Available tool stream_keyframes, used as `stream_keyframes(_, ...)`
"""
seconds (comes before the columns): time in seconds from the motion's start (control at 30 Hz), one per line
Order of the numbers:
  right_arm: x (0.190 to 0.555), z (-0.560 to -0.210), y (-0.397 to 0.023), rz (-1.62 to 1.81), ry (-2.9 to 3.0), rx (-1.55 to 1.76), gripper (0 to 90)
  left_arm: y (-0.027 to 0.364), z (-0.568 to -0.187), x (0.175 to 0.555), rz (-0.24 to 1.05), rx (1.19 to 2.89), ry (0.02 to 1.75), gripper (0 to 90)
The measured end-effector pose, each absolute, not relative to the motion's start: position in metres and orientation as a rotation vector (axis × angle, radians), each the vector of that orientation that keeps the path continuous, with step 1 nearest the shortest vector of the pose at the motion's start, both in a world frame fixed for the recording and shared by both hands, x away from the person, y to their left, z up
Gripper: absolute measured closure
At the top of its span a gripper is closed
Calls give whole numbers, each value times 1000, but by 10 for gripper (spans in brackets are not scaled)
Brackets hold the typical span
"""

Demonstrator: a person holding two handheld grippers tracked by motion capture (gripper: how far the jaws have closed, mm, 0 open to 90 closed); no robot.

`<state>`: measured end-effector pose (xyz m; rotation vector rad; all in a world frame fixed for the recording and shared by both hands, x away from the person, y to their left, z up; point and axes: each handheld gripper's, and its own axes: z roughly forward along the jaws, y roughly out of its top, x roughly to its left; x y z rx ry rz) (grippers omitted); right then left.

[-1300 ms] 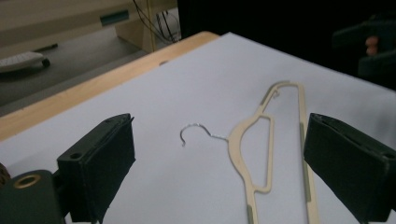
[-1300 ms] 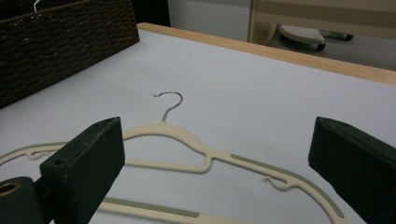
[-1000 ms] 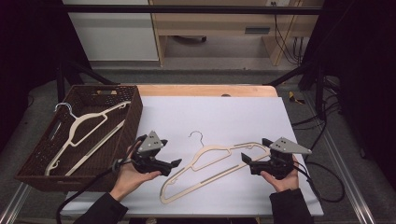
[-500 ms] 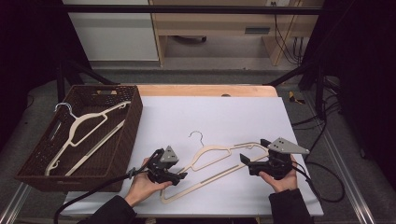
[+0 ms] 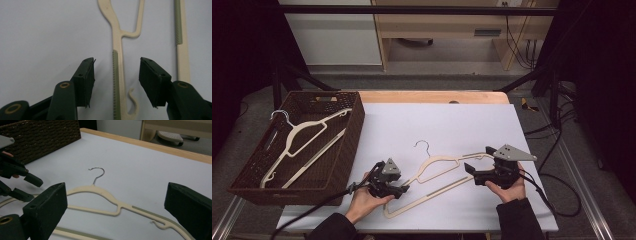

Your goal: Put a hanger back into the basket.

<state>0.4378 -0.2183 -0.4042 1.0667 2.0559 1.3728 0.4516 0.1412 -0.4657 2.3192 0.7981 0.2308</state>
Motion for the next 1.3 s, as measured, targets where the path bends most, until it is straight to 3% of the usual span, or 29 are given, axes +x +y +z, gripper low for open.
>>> stream_keyframes(0.13, 440, -406, -215, 1361, 2075, 1049, 48, 147, -471, 456, 201, 2267, 853, 531)
stream_keyframes(0.57, 440, -406, -213, 1358, 2072, 1049, 49, 133, -472, 454, 315, 2312, 818, 567)
stream_keyframes(1.1, 441, -406, -206, 1352, 2094, 1043, 50, 130, -468, 445, 295, 2346, 854, 667)
stream_keyframes(1.3, 448, -410, -192, 1334, 2134, 1033, 54, 131, -468, 445, 291, 2351, 848, 788)
